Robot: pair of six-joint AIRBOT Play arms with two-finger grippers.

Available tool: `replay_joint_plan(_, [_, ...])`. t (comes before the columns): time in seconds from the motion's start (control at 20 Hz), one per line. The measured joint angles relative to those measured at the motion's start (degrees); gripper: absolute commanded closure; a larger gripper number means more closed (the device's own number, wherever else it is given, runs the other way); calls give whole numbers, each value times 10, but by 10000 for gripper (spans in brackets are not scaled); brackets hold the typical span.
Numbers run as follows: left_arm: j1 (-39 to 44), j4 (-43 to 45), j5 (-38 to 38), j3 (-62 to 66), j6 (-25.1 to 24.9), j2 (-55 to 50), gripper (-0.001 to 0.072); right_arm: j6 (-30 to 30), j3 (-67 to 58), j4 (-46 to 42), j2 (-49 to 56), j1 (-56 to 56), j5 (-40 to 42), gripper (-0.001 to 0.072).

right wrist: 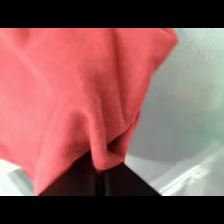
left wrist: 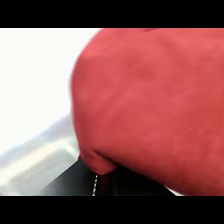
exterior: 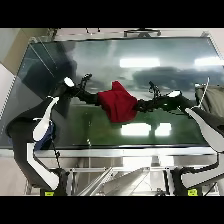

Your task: Fold the shirts.

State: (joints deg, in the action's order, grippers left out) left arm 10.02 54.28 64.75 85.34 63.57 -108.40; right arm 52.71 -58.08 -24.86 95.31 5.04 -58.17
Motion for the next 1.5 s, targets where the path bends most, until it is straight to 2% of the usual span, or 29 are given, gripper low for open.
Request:
replay_joint_plan(0.3, [-23,-68,97,68,0,39,708,-5,-44,11,-63,-41,-101,691])
replay_joint_plan(0.6, [-70,-150,174,157,5,207,707,16,-98,47,-248,-110,-193,690])
replay_joint_plan(0.8, [-83,-177,210,208,20,320,690,22,-116,68,-379,-123,-214,690])
replay_joint_plan(0.95, [-77,-181,217,195,24,392,688,32,-120,58,-441,-126,-214,690])
replay_joint_plan(1.2, [-54,-122,190,85,29,434,689,59,-109,-15,-419,-127,-200,689])
replay_joint_plan(1.5, [-47,-93,94,-22,-14,317,697,61,-67,-48,-240,-113,-163,667])
